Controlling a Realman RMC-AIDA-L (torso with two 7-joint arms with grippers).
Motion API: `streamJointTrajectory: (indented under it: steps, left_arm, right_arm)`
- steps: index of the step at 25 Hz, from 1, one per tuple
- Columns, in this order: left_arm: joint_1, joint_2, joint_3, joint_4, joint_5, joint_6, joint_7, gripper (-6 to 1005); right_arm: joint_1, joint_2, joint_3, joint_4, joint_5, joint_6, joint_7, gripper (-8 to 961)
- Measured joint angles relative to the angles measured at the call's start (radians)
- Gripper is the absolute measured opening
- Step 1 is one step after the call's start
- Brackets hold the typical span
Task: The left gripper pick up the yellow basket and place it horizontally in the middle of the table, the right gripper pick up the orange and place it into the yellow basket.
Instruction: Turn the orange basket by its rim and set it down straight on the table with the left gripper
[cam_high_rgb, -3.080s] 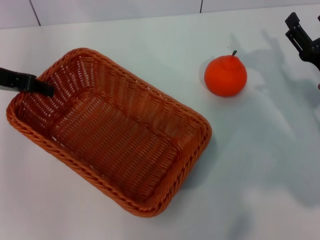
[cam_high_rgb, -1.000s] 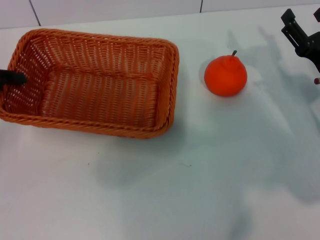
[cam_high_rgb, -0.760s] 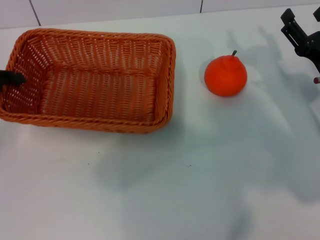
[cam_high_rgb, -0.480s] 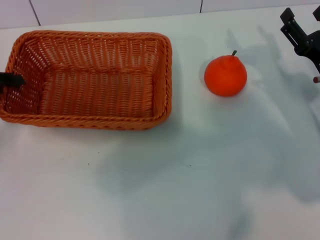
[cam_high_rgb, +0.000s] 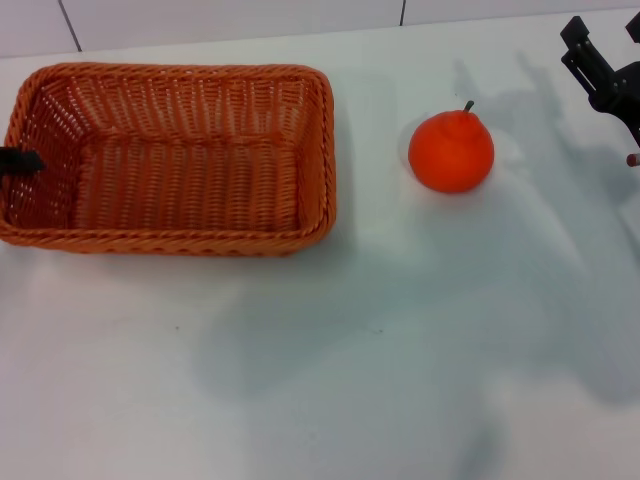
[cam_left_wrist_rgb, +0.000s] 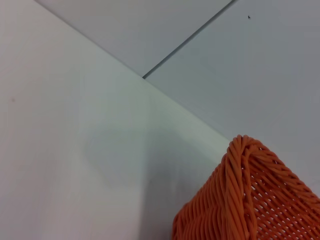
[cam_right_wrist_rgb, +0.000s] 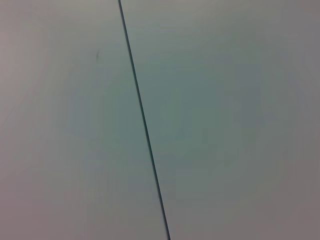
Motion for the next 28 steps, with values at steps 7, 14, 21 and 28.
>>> streamJointTrajectory:
  steps: [7, 14, 21, 28]
  left_arm:
    - [0.009, -0.013, 0.006, 0.038, -0.005, 0.0, 0.0, 191]
    - [0.009, -0.013, 0.012, 0.038, -0.006, 0.006, 0.001, 209]
    - [0.008, -0.017, 0.019, 0.041, -0.016, 0.015, 0.005, 227]
    - [0.019, -0.034, 0.02, 0.076, -0.047, 0.012, 0.018, 453]
  right_arm:
    - [0.0, 0.0, -0.002, 0.0, 0.0, 0.0, 0.0, 931]
    - [0.0, 0.0, -0.002, 0.0, 0.0, 0.0, 0.0, 931]
    - [0.0, 0.0, -0.001, 0.0, 0.0, 0.001, 0.0, 931]
    - [0.0, 0.0, -0.001, 0.0, 0.0, 0.001, 0.0, 931]
